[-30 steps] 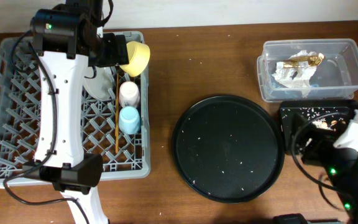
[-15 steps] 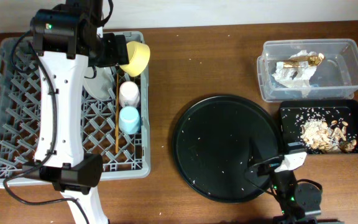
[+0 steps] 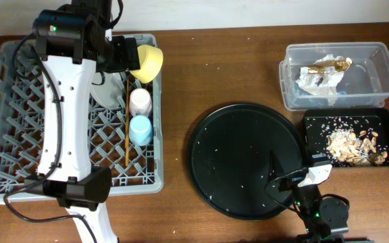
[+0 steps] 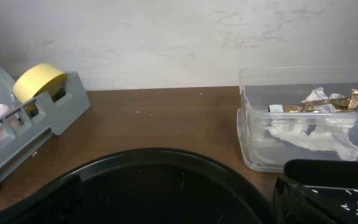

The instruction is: Sort waste into correct bins and load items into the dishwasher rack

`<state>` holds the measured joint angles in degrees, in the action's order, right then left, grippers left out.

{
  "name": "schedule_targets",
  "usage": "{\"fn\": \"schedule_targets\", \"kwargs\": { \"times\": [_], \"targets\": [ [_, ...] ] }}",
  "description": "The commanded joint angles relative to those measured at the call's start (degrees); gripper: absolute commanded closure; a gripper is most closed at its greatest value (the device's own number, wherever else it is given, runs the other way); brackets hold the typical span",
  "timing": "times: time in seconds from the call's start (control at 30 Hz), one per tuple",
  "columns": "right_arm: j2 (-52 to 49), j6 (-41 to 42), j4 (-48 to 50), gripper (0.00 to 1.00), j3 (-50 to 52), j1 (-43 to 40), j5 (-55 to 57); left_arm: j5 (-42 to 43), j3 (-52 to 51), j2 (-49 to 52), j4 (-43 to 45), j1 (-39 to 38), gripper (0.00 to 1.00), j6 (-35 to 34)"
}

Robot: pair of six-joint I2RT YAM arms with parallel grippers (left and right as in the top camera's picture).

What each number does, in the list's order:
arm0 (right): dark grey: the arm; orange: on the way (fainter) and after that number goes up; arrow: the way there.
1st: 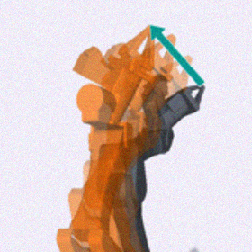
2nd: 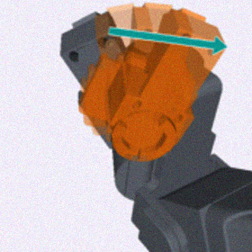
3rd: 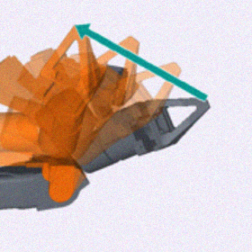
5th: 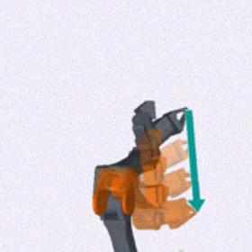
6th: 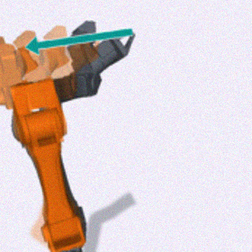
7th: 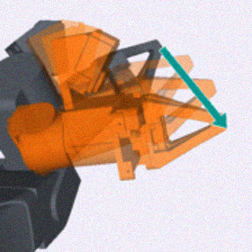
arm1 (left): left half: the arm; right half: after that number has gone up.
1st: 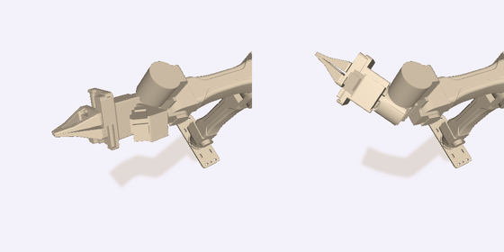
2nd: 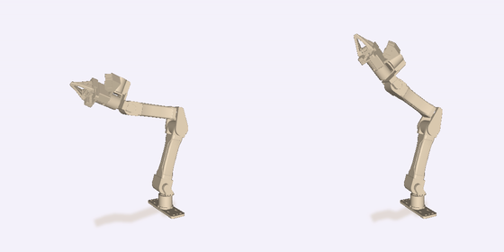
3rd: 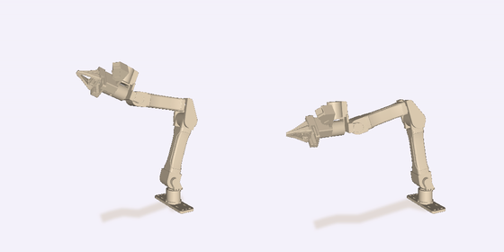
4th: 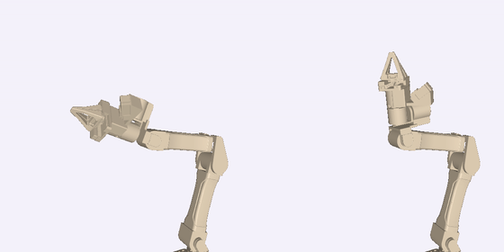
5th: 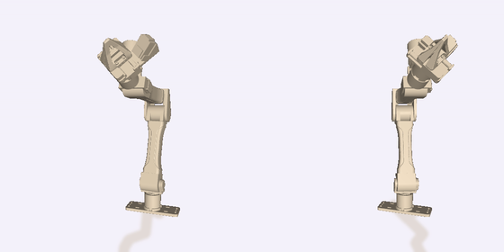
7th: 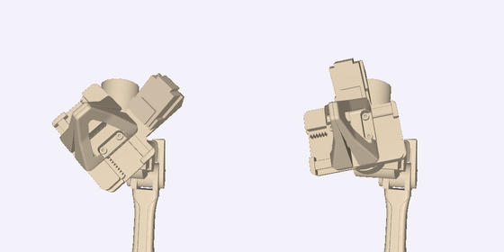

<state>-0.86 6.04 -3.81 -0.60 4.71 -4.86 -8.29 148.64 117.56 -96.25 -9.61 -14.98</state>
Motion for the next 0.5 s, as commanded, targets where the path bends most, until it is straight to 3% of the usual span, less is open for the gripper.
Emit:
{"fn": "schedule_targets", "kwargs": {
  "times": [0.0,0.07,0.13,0.2,0.3,0.37,0.47],
  "targets": [
    [0.13,0.61,-0.22,0.02,0.28,0.2,-0.92,-4.63,-0.31,0.2,2.34,-0.07,0.01,-0.57],
    [0.13,0.61,-0.22,0.02,0.28,0.2,-0.92,-0.94,-6.01,-3.91,18.36,-0.09,0.01,-0.55],
    [0.13,0.61,-0.22,0.02,0.28,0.2,-0.94,2.14,-22.56,-12.55,36.44,-0.07,0.01,1.46],
    [0.13,0.61,-0.22,0.02,0.28,0.2,-0.92,2.97,-42.12,-22.97,51.93,0.04,0.01,9.11],
    [0.13,0.61,-0.22,0.02,0.28,0.2,-0.92,2.97,-70.73,-39.63,65.61,0.04,0.01,22.29],
    [0.13,0.61,-0.22,0.02,0.28,0.2,-0.92,2.99,-85.0,-47.91,71.21,0.94,0.01,23.67],
    [0.13,0.61,-0.22,0.02,0.28,0.2,-0.92,3.19,-109.63,-64.37,87.01,3.02,0.01,23.67]
  ]
}}
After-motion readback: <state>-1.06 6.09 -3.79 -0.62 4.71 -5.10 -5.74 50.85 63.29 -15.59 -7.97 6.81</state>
